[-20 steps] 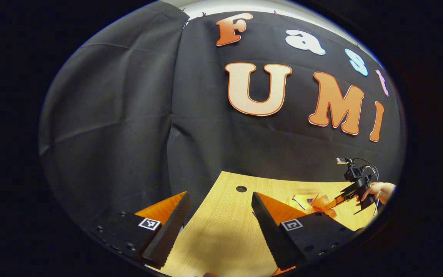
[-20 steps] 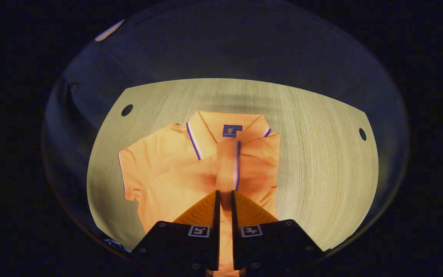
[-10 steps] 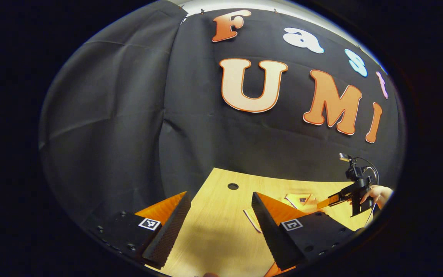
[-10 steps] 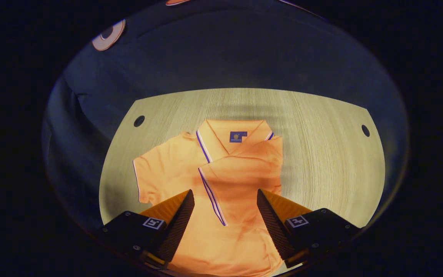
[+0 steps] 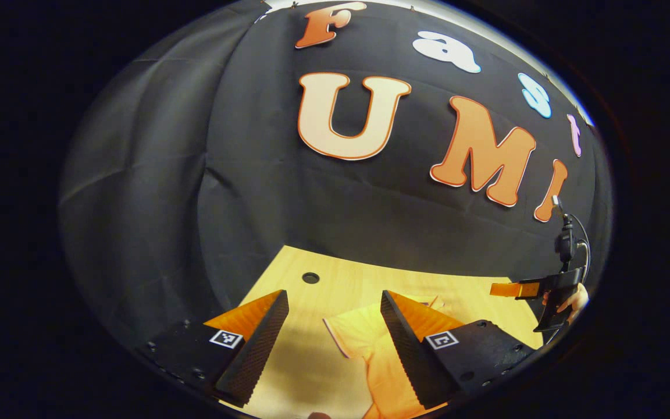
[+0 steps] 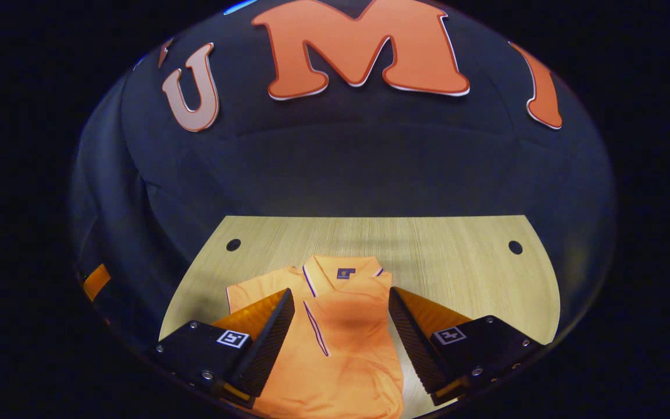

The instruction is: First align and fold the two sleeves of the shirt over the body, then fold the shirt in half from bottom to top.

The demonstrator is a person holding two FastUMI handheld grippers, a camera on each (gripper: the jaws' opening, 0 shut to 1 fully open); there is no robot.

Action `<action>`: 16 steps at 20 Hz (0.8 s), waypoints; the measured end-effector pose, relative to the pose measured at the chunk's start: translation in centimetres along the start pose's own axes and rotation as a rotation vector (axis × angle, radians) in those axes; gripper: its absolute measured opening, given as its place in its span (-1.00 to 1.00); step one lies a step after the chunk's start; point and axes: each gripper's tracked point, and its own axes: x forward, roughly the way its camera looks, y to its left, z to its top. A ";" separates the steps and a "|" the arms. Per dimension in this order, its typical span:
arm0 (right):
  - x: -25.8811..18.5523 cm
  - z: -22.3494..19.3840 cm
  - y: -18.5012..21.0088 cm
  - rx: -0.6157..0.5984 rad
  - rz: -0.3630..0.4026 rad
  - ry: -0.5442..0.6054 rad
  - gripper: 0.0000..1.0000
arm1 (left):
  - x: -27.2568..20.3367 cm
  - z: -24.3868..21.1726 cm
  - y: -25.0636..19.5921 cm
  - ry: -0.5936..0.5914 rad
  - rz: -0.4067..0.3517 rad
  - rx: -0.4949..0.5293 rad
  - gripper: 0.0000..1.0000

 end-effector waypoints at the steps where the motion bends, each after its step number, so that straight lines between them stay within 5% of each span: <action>1: -1.1 1.1 -0.6 -0.011 -0.011 -0.042 0.98 | 0.8 -0.1 -0.8 0.018 -0.008 0.001 0.96; 7: -5.7 4.3 -5.1 -0.053 -0.067 -0.216 0.97 | 6.6 -4.0 -4.2 0.230 -0.054 -0.062 0.96; 16: -9.6 3.1 -11.0 -0.008 -0.043 -0.213 0.98 | 17.4 -16.6 -2.6 0.675 0.061 -0.155 0.97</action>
